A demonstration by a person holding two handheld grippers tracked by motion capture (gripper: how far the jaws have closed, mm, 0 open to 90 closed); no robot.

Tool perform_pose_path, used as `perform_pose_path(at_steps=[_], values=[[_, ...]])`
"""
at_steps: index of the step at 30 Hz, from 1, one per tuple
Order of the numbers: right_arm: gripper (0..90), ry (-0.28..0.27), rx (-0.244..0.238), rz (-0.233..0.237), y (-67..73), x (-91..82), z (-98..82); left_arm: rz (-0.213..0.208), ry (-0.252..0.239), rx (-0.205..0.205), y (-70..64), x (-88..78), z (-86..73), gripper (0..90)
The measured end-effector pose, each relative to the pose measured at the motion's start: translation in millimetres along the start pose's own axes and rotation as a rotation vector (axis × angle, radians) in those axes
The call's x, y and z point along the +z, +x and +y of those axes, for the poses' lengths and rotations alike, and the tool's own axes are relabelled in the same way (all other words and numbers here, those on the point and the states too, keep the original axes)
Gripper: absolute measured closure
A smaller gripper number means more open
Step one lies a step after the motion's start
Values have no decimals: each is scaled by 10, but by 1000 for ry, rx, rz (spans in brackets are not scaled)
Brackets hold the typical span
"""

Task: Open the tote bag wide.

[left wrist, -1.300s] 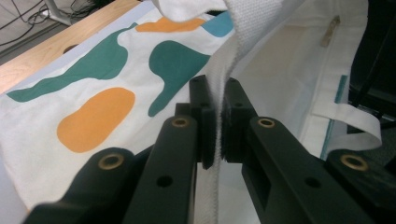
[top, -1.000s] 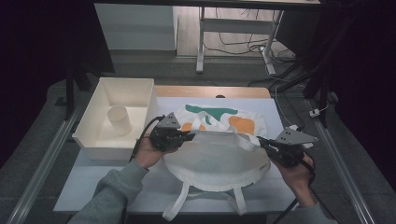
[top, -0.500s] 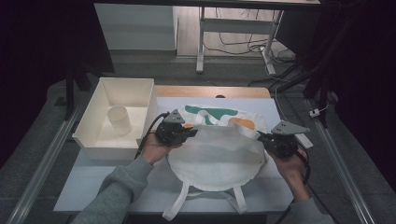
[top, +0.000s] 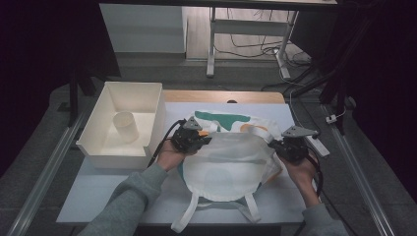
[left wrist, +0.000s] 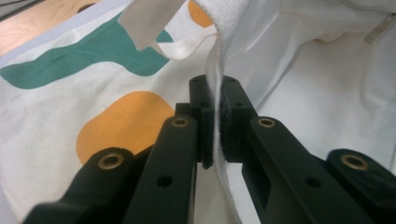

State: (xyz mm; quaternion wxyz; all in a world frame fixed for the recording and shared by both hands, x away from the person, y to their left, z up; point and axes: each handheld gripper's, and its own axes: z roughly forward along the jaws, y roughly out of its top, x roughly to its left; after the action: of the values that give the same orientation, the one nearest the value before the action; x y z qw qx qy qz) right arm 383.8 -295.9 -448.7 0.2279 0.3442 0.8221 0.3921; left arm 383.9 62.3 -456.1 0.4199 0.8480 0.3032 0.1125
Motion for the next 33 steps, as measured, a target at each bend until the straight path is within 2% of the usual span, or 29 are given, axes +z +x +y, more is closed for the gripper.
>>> perform_pose_path(at_steps=[15,25,29,30,33], values=[[876,58,18,-24,-112,300,-31,20,39,-22,94,225,-33,852],[876,125,35,-11,-150,479,-115,11,85,-38,136,386,-85,851],[867,142,47,1,-149,510,-144,10,94,-37,136,404,-99,850],[845,136,50,-2,-150,486,-134,10,92,-39,139,397,-99,850],[637,94,64,-30,-132,341,-76,0,81,-53,161,369,-102,850]])
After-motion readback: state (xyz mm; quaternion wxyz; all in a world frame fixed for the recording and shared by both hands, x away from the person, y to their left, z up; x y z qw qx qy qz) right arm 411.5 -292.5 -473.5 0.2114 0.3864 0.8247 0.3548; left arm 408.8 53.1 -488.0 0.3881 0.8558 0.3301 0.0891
